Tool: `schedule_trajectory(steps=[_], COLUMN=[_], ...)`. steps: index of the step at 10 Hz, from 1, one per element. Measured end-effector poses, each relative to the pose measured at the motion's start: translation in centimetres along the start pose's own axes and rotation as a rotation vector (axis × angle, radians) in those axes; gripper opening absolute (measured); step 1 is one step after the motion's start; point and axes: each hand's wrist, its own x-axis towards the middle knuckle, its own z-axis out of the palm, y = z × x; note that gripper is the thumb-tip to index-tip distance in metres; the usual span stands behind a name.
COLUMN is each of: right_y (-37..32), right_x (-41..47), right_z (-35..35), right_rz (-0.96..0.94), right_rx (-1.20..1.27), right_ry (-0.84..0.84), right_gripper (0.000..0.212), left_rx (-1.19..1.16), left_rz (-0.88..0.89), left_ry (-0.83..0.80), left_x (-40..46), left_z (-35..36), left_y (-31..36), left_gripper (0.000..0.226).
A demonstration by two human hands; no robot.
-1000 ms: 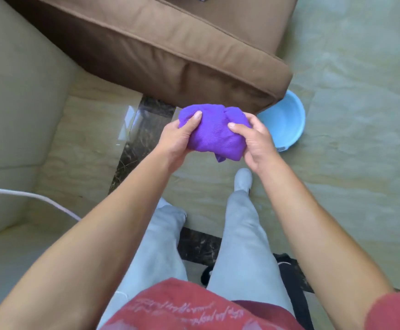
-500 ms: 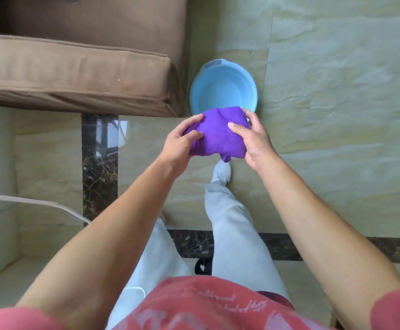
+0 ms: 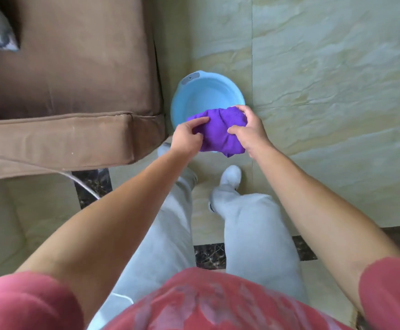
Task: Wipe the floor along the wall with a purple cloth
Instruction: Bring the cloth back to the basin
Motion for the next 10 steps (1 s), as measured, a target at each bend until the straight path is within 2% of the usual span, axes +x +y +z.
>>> schedule_trajectory(steps=[1,2,4,6,7,8,9,10], right_y=[1.7,3.8,10.6,17.4,20.5,22.0,23.1,21.8], right_x=[5.1,10.4,20.5,30.2,33.7,35.7,36.3,36.1], right_z=[1.3,2.5,5.5,8.2,9.7,10.5,10.7,10.6], right_rz=[0.013,-0.005,-0.02,-0.03,-0.047,-0.039,-0.037,0.004], right_rx=[-0.009,-0.07,-0.175,-0.284,-0.317,-0.339,-0.352,-0.293], right_ry=[0.034,0.051,0.115,0.08,0.059,0.042,0.031,0.053], right_gripper=[0.059,0.056,0.052,0.049,0.047,0.046,0.048,0.059], left_rx=[0.235,0.36,0.433,0.712,0.769,0.795,0.812,0.782], left_rz=[0.041,0.027,-0.015,0.074,0.097,0.061,-0.049,-0.081], left_ry=[-0.001,-0.008,-0.007,0.001,0.011,0.027,0.051,0.097], left_x=[5.0,10.2,21.4,31.9,35.7,38.0,38.2,37.7], left_z=[0.6,2.0,6.0,7.9,8.9,9.9,10.5,10.3], left_y=[-0.3,-1.6,-6.7,-13.3,-16.3,-18.2,-19.2,-17.7], left_gripper=[0.063,0.066,0.076,0.072,0.07,0.067,0.079,0.094])
